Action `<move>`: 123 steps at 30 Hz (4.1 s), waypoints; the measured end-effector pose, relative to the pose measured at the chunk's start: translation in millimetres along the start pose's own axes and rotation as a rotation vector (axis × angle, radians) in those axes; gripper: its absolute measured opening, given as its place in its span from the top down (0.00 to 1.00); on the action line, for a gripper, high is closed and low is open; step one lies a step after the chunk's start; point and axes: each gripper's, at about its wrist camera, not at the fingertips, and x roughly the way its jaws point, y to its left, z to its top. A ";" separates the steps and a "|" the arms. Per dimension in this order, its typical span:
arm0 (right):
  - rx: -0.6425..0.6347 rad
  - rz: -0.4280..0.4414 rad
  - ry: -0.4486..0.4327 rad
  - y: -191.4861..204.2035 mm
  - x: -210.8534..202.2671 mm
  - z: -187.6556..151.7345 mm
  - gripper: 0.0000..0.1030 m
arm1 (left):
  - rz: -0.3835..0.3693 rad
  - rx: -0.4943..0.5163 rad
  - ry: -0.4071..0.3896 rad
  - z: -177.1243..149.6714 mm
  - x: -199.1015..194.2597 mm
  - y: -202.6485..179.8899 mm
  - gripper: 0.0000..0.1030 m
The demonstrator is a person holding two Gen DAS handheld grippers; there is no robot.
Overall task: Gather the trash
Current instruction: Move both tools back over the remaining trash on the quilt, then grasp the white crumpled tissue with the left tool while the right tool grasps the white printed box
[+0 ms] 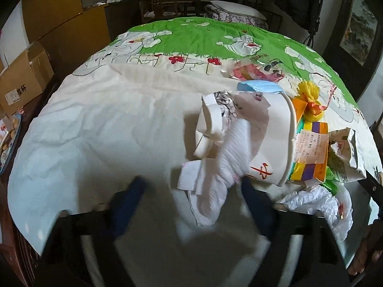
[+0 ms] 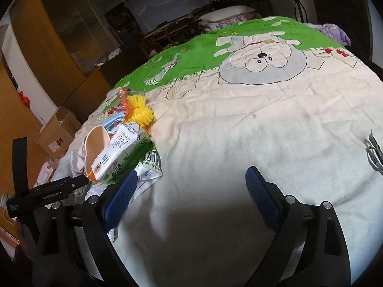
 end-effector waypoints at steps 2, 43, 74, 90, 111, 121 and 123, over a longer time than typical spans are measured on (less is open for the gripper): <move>-0.001 -0.002 0.001 0.1 0.0 0.0 0.14 | -0.010 0.013 -0.009 -1.0 -3.5 1.0 0.64; -0.077 0.129 -0.105 44.3 -8.5 7.8 0.14 | 0.123 -0.100 -0.082 -19.1 10.6 37.1 0.08; -0.132 0.077 -0.067 52.8 7.9 12.0 0.40 | 0.113 -0.098 -0.082 -19.7 11.8 34.7 0.06; -0.038 0.078 0.024 36.7 31.8 9.7 0.41 | 0.112 -0.099 -0.082 -19.8 11.6 34.8 0.06; -0.074 0.048 0.014 42.5 33.1 9.8 0.46 | 0.075 -0.069 -0.100 -7.8 2.5 38.6 0.57; -0.065 0.041 -0.056 41.7 14.8 10.7 0.51 | -0.006 -0.093 -0.150 -10.1 -39.6 40.4 0.91; -0.057 0.050 -0.079 41.6 4.3 12.0 0.51 | 0.003 -0.091 -0.177 -13.8 -58.7 41.3 0.91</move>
